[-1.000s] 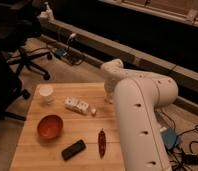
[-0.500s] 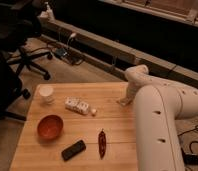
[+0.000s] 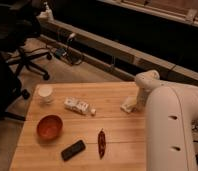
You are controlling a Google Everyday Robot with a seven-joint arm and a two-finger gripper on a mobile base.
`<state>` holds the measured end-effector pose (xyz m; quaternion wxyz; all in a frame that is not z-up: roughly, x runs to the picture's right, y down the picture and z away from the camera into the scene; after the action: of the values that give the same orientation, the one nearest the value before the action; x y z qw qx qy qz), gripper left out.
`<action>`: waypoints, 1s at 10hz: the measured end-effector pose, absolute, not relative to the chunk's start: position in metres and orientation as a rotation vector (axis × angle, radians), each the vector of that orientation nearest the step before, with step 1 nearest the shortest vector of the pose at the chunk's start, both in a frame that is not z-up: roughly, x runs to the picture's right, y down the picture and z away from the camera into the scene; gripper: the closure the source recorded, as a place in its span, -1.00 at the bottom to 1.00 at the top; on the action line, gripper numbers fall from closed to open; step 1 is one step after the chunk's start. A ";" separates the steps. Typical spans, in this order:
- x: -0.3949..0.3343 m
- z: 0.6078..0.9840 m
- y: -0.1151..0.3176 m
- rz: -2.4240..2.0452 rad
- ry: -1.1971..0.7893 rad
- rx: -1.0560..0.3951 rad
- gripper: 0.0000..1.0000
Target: Wipe the white sponge on the table
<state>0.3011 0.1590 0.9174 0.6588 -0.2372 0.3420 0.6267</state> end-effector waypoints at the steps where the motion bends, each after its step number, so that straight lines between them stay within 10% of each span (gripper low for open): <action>1: 0.278 0.902 0.165 1.346 0.749 -0.558 0.63; 10: 0.116 0.832 0.207 1.060 0.582 -0.693 0.63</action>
<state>0.1159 0.2074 0.8320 0.7669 -0.3192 0.2681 0.4880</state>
